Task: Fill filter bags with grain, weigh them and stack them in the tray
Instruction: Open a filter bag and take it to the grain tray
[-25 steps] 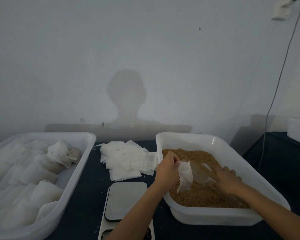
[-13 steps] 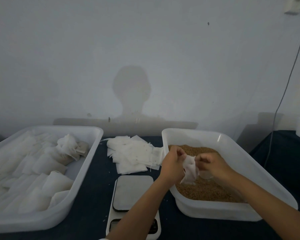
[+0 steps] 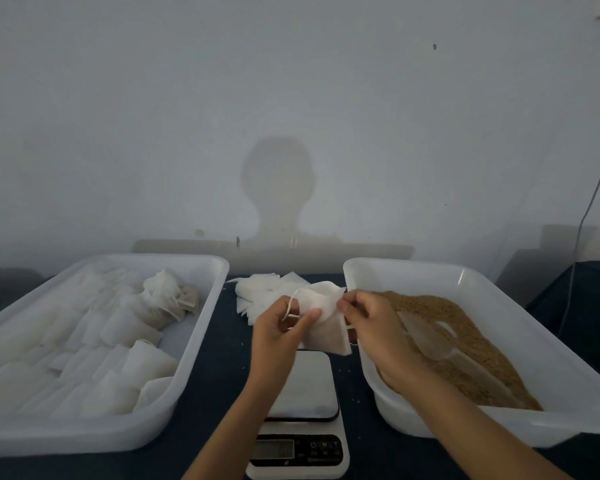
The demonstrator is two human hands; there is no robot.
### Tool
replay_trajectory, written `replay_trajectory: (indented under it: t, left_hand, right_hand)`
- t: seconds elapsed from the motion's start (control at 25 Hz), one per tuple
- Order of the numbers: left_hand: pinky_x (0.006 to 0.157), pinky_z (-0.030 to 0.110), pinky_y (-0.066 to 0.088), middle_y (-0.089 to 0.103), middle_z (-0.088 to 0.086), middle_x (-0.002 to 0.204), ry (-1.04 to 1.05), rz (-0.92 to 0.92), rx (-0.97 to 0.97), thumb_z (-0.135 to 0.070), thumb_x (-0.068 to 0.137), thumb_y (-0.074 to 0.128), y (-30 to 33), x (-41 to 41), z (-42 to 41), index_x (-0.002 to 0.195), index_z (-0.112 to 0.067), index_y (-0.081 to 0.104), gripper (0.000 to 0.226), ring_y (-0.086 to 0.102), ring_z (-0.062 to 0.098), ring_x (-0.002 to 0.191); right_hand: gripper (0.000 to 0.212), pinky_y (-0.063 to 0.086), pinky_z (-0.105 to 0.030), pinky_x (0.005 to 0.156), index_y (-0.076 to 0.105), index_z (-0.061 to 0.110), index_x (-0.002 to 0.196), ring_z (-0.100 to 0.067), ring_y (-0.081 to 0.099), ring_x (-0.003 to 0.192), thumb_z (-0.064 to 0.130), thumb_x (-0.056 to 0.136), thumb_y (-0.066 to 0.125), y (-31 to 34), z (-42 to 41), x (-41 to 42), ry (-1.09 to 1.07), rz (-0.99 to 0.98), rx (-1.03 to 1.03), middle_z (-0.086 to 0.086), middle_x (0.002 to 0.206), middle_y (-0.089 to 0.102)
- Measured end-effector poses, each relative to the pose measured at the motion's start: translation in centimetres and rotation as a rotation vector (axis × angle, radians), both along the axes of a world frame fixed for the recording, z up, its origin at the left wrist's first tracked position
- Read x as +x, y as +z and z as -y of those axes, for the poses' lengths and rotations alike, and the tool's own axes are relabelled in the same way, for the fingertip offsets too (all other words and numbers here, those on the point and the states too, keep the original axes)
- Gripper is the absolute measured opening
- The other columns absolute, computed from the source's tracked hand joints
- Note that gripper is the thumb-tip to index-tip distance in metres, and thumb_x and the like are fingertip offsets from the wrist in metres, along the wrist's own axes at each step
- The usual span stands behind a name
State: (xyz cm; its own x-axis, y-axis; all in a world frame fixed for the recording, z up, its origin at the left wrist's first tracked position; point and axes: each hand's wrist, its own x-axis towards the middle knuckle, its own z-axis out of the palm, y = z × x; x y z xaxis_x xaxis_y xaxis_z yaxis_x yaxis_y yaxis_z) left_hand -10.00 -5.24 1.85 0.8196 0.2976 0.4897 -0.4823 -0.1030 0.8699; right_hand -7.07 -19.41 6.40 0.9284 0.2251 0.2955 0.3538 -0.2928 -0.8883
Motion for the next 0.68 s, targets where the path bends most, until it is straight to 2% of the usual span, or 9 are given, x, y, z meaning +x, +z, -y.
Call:
replay_trajectory:
  t: [0.08,0.12,0.24,0.44,0.56,0.68]
  left_hand:
    - [0.052,0.02,0.043,0.054,0.002,0.057,0.071,-0.026,0.017,-0.013,0.08,0.073,-0.5,-0.6,-1.6,0.065,-0.002,0.053,0.027,0.051,0.007,0.055]
    - [0.05,0.019,0.041,0.051,0.001,0.053,0.106,-0.046,0.025,-0.014,0.077,0.075,-1.0,-0.8,-2.1,0.062,-0.003,0.052,0.03,0.048,0.005,0.051]
    - [0.048,0.018,0.039,0.052,-0.003,0.049,0.199,-0.118,0.077,-0.018,0.073,0.079,-2.4,-1.0,-2.9,0.059,-0.01,0.052,0.032,0.045,0.005,0.048]
    - [0.051,0.014,0.045,0.058,0.0,0.055,0.269,-0.199,0.102,-0.021,0.069,0.082,-4.6,-0.7,-2.7,0.061,-0.011,0.054,0.03,0.053,0.006,0.051]
    - [0.048,0.017,0.044,0.055,-0.002,0.055,0.276,-0.228,0.118,-0.019,0.072,0.081,-5.6,-0.5,-3.0,0.061,-0.013,0.051,0.032,0.05,0.002,0.051]
    - [0.055,0.015,0.046,0.061,-0.005,0.062,0.254,-0.261,0.194,-0.017,0.075,0.079,-6.3,-0.4,-3.7,0.07,-0.019,0.053,0.026,0.057,0.003,0.058]
  right_hand:
    - [0.019,0.047,-0.018,0.06,0.061,0.009,0.083,-0.015,0.058,0.068,0.016,0.097,0.05,-1.3,-1.6,-0.7,0.002,0.023,-0.019,-0.003,0.075,0.061]
    - [0.019,0.043,-0.015,0.057,0.059,0.01,0.084,-0.012,0.056,0.066,0.019,0.098,0.05,-2.2,-2.3,-1.1,0.022,0.009,-0.013,-0.001,0.074,0.059]
    - [0.019,0.047,-0.02,0.061,0.053,0.011,0.092,-0.015,0.06,0.076,0.03,0.094,0.056,-5.4,-3.9,-2.1,0.05,-0.042,-0.005,-0.005,0.084,0.06]
    - [0.003,0.05,-0.018,0.071,0.061,0.012,0.092,-0.008,0.061,0.083,0.015,0.092,0.061,-9.1,-4.1,-1.4,-0.134,0.099,0.023,0.003,0.087,0.064]
    - [0.004,0.053,-0.028,0.075,0.064,0.01,0.091,-0.01,0.062,0.081,0.013,0.091,0.061,-10.3,-3.8,-0.8,-0.14,0.103,0.024,0.001,0.085,0.067]
    - [0.007,0.053,-0.037,0.08,0.065,0.012,0.096,-0.011,0.063,0.086,0.013,0.091,0.061,-11.0,-3.5,-0.3,-0.096,0.11,-0.032,0.001,0.089,0.068]
